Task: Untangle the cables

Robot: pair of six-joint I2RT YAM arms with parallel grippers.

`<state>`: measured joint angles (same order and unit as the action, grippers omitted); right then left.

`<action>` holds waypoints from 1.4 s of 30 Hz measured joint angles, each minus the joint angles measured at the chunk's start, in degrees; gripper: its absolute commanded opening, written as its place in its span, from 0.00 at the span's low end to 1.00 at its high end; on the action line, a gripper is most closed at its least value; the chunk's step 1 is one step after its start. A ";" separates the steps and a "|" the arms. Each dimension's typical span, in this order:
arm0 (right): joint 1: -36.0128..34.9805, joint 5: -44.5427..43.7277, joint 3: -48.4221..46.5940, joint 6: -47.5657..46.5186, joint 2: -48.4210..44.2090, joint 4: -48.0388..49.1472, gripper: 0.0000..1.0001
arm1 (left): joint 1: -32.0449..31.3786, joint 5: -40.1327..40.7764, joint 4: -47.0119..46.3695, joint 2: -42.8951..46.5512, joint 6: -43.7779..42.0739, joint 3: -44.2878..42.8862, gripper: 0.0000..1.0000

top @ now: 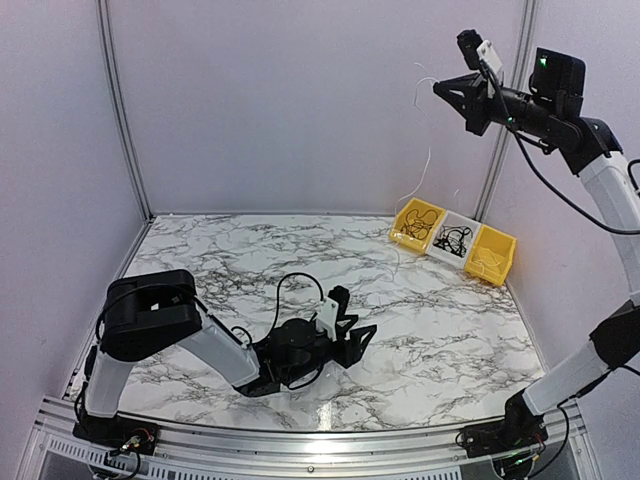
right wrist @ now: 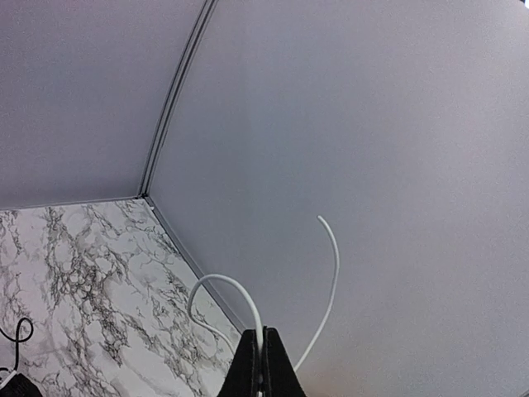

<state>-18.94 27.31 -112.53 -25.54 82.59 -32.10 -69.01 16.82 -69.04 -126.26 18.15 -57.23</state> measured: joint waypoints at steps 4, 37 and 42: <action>0.02 0.66 1.16 0.46 -0.59 0.28 0.00 | -0.15 0.22 -0.24 0.57 -2.38 -0.07 0.59; 0.09 10.12 6.32 8.15 -4.42 2.82 0.00 | 3.80 -8.87 7.48 -12.39 -2.93 -28.85 0.40; 0.09 10.16 6.38 8.48 -4.50 2.97 0.00 | 3.80 -11.85 7.63 -13.18 -2.12 -30.45 0.40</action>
<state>-18.85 37.47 -106.15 -17.06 78.08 -29.12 -65.21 4.97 -61.41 -139.44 16.03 -87.68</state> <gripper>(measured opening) 0.019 0.399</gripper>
